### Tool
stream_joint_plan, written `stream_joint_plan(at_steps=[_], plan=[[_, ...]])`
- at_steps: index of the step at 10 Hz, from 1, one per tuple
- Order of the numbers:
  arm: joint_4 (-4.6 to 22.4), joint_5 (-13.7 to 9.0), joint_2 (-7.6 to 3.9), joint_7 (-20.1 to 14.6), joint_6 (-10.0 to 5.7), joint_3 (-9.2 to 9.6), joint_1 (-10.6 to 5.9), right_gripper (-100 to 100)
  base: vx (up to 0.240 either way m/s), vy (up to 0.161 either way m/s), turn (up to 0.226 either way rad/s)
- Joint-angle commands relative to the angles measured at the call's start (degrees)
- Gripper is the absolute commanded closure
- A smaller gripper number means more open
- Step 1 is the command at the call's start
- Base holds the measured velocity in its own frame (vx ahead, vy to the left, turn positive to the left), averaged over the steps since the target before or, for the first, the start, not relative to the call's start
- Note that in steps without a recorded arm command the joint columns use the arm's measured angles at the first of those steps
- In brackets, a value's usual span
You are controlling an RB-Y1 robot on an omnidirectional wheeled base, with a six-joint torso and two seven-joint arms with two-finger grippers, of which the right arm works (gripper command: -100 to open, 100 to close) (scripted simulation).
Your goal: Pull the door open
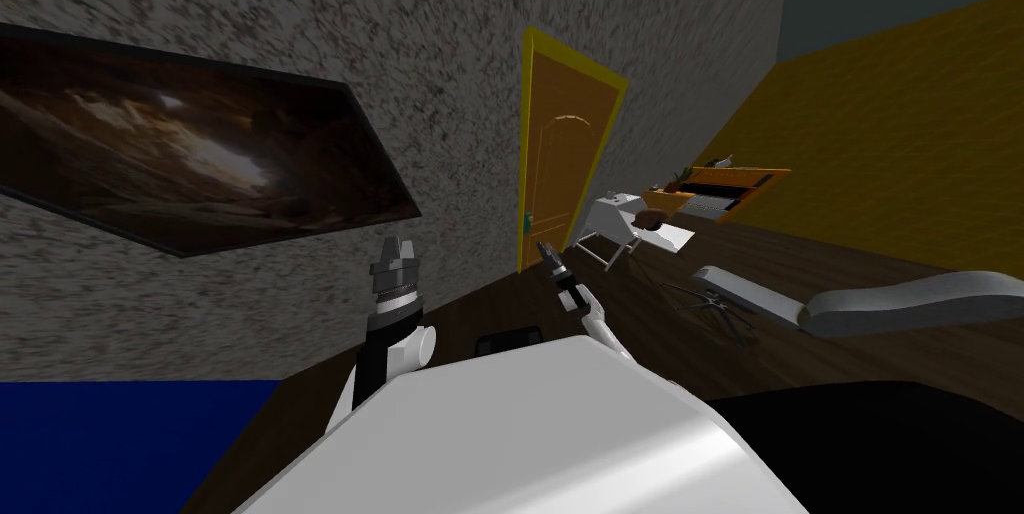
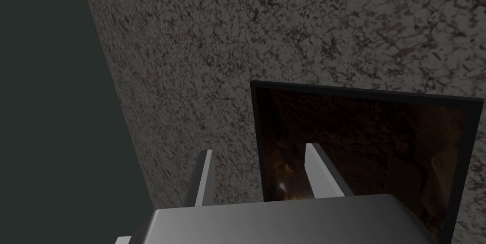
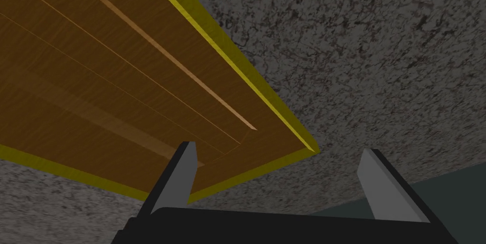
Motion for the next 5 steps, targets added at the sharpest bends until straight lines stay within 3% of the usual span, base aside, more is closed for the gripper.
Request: stream_joint_plan(at_steps=[1,5], plan=[[2.3,1.0,-0.64,1.2,0.22,-0.14,-1.32,-100,0.109,-0.030,0.021],[8.2,3.2,-2.14,4.2,0.06,-0.55,-4.57,-100,0.094,-0.032,0.015]])
